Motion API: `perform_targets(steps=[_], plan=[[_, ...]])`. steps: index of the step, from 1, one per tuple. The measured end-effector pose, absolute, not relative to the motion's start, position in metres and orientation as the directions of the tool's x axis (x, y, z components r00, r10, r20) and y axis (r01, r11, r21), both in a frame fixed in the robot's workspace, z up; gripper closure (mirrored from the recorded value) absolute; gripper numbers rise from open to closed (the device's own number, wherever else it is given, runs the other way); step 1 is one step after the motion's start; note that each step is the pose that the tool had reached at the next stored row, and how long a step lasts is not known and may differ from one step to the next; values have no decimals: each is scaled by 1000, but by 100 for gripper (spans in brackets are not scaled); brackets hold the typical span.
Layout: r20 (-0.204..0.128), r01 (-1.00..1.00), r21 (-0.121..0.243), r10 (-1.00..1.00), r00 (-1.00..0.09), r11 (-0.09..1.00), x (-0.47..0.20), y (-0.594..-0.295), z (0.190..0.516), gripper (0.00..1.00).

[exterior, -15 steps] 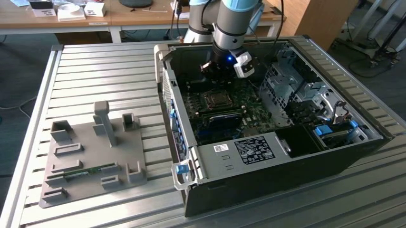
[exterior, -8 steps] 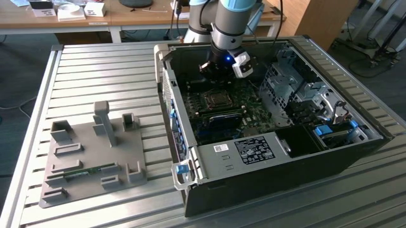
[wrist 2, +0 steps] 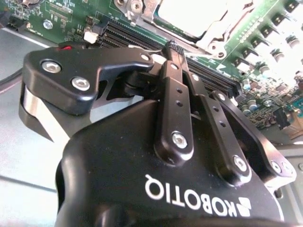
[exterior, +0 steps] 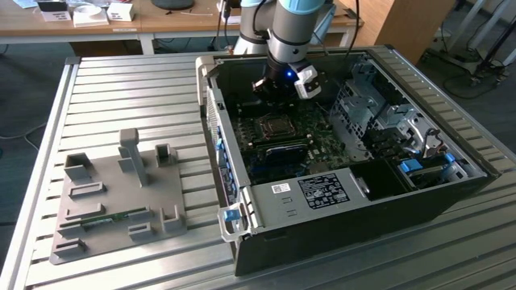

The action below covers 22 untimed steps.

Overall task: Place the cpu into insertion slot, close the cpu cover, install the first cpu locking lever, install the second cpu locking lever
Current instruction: 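Install the first cpu locking lever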

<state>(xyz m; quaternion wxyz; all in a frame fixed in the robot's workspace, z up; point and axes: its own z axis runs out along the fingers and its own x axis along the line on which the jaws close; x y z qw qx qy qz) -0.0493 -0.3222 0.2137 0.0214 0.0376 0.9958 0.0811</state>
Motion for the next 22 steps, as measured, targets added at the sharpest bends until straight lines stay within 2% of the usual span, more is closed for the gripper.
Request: perform_targets(steps=[12,16,22], plan=[[-32,72,165,78,-996,984,-49,-322,218,89],[-27,72,215,80,-996,974,-49,-322,218,89],[-27,73,217,80,-996,974,-49,-322,218,89]])
